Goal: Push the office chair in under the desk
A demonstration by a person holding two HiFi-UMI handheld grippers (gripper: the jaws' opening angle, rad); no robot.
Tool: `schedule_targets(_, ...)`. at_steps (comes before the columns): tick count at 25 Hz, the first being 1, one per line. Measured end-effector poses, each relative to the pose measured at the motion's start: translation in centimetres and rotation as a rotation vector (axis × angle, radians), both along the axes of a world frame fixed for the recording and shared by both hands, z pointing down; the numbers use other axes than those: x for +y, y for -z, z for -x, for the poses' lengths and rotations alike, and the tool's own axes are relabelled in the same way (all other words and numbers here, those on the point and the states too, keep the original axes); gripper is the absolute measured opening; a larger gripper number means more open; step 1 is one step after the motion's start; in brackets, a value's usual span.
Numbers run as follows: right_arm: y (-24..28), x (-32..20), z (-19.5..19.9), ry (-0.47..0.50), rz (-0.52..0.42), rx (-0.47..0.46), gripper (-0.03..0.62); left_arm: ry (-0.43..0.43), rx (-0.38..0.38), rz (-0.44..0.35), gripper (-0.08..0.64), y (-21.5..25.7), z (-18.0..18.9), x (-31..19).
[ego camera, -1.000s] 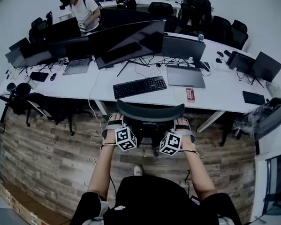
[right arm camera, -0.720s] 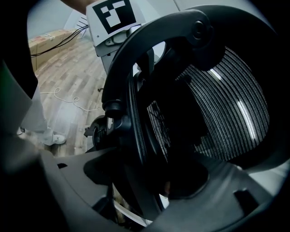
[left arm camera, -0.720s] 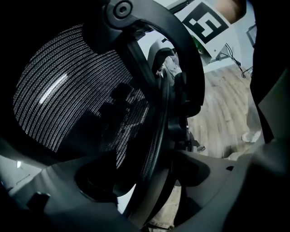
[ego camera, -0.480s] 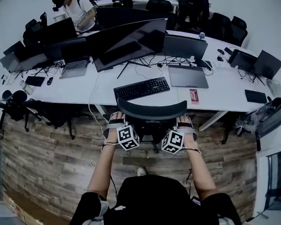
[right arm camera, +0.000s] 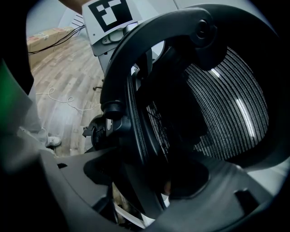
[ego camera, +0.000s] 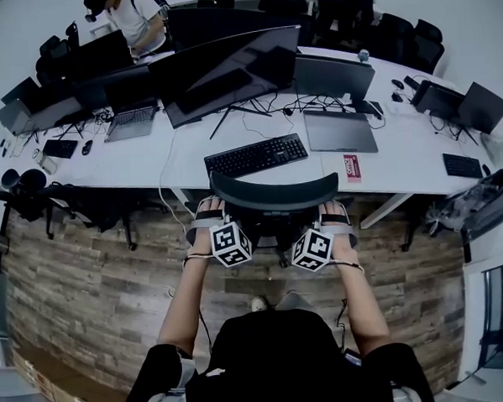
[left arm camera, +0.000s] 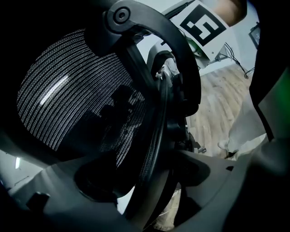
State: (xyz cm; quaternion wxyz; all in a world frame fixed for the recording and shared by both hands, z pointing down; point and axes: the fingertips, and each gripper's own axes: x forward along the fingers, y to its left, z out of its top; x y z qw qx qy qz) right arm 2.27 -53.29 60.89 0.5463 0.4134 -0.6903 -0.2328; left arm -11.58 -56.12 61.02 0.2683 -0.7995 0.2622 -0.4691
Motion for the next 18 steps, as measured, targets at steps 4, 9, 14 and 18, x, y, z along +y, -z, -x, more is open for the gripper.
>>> schedule_targets(4,0.0,-0.5,0.0,-0.001,0.002,0.002,0.31,-0.005,0.003,0.002,0.383,0.0,0.0,-0.5)
schedule_targets(9,0.0,-1.7,0.4,0.004,0.003,-0.005,0.31,-0.004,0.006,0.003,0.383,-0.1,0.3,-1.7)
schedule_targets(14,-0.2,-3.6,0.8,0.013,-0.003,-0.007,0.31,0.011,0.01,-0.008,0.384,-0.2,0.8,-3.6)
schedule_targets(18,-0.2,-5.4,1.2,0.019,-0.008,-0.011,0.31,0.026,0.006,-0.009,0.385,-0.3,1.1,-5.3)
